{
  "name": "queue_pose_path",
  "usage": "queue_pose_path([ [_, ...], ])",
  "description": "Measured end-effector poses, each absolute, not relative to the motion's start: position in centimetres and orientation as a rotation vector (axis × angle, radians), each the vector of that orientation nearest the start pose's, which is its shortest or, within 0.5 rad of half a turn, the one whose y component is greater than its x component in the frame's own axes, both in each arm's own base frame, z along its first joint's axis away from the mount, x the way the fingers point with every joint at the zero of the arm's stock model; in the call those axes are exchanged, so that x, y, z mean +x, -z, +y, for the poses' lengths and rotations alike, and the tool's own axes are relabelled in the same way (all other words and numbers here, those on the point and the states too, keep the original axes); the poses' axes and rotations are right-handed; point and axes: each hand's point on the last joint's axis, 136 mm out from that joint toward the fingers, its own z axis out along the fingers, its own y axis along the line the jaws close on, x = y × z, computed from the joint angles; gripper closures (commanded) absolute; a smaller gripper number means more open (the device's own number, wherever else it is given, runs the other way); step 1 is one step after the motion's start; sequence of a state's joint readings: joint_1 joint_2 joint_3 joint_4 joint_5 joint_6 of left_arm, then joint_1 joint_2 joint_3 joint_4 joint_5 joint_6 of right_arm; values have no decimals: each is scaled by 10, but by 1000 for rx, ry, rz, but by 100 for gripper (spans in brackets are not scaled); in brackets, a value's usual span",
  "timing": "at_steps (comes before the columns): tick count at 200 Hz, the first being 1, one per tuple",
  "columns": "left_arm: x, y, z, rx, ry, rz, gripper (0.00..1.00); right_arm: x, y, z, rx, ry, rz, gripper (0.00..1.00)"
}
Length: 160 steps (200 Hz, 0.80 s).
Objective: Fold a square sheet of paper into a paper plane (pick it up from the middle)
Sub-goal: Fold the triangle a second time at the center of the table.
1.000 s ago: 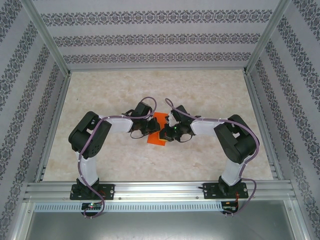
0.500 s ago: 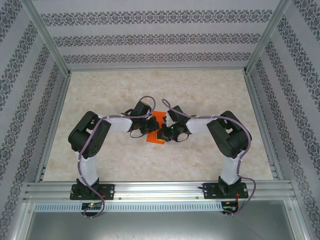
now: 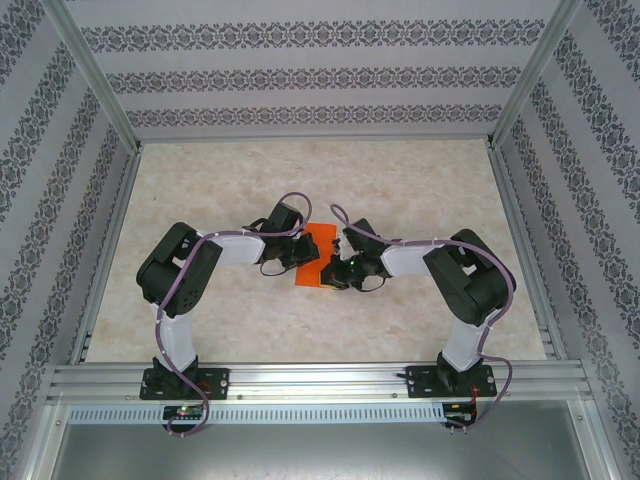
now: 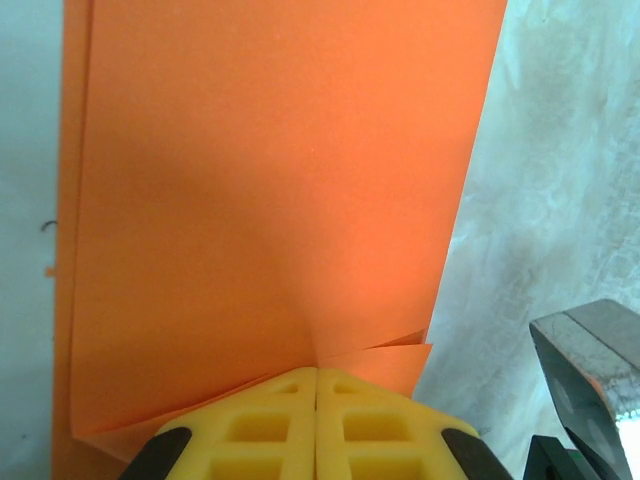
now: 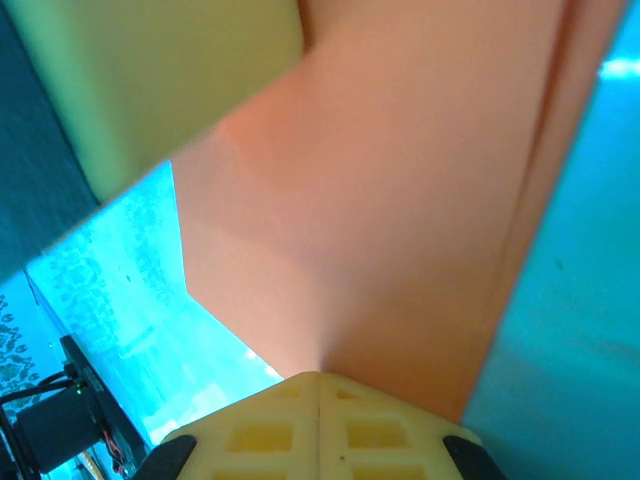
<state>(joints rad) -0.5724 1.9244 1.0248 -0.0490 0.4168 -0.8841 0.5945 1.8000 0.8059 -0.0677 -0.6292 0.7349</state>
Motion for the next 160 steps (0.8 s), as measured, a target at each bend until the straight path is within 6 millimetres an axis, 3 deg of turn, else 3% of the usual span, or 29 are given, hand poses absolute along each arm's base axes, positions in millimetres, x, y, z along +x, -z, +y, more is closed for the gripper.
queue_pose_path([
  [80, 335, -19, -302, -241, 1036, 2765, 92, 239, -18, 276, 63, -1255, 2884, 96],
  [134, 335, -19, -302, -272, 1048, 2763, 92, 277, -51, 298, 148, -1328, 2758, 96],
  [160, 336, -19, -302, -284, 1051, 2758, 92, 287, -43, 301, 222, -1311, 2758, 97],
])
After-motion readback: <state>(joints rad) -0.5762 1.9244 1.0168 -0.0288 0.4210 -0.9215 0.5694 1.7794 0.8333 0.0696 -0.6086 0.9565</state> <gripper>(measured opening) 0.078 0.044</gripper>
